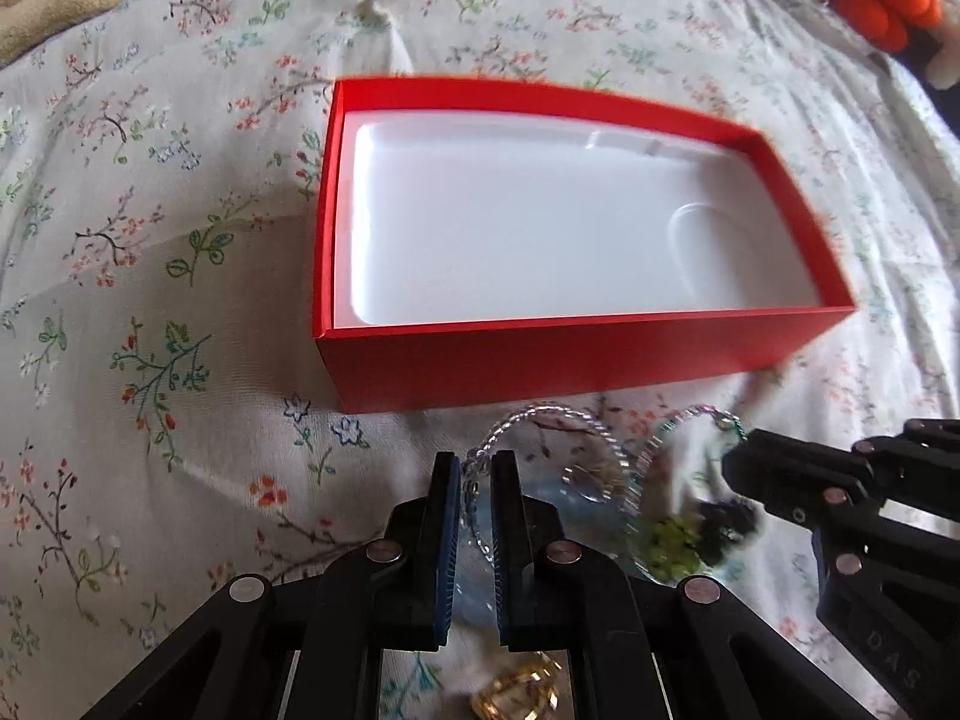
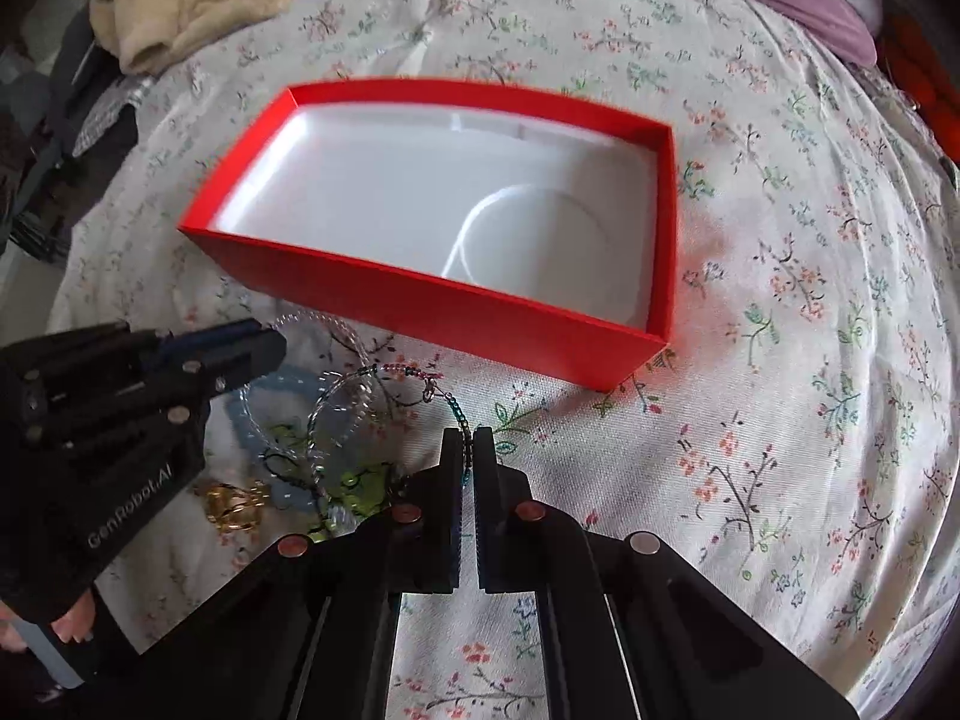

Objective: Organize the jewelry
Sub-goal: 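Grasp the silver beaded bracelet with the left tool while the right tool grasps the thin green-beaded bracelet, then carry both bracelets into the red box and open both tools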

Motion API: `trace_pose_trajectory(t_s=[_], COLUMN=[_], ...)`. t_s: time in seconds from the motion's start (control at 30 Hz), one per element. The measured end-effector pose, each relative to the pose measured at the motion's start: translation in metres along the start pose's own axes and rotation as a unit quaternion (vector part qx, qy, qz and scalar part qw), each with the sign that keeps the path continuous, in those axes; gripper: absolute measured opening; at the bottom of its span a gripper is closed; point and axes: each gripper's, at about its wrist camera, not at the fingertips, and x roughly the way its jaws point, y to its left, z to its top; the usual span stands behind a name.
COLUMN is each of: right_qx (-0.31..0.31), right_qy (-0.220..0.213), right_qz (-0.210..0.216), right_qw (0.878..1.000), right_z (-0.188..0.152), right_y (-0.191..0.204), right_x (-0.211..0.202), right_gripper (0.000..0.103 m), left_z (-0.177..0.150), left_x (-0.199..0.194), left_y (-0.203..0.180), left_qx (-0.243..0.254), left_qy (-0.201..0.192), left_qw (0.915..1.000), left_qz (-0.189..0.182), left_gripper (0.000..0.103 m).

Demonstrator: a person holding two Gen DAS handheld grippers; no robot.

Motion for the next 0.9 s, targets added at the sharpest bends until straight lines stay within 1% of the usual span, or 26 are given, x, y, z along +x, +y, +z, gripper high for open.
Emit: trace_pose_trajectory(t_s=[0.3, 0.43, 0.53, 0.7, 0.9], right_qx=[0.003, -0.001, 0.0, 0.011, 0.033], right_qy=[-0.035, -0.049, -0.061, -0.084, -0.127], right_qz=[0.019, 0.025, 0.03, 0.046, 0.069], right_qw=[0.999, 0.998, 0.998, 0.995, 0.989], right_z=[-0.008, -0.012, -0.015, -0.009, 0.005], right_y=[-0.005, -0.004, -0.006, -0.009, -0.013], right_x=[-0.034, -0.048, -0.061, -0.079, -0.102], right_gripper=[0.003, 0.003, 0.003, 0.003, 0.003], left_z=[-0.012, -0.012, -0.009, -0.001, 0.018], left_x=[-0.037, -0.051, -0.059, -0.073, -0.079], left_y=[0.003, 0.003, 0.004, 0.005, 0.007], left_qx=[0.0, -0.002, -0.008, -0.019, -0.045], left_qy=[-0.035, -0.049, -0.06, -0.084, -0.115], left_qw=[0.9993, 0.9986, 0.9979, 0.9957, 0.991], left_qz=[-0.016, -0.019, -0.022, -0.033, -0.051], left_gripper=[0.005, 0.005, 0.005, 0.005, 0.005])
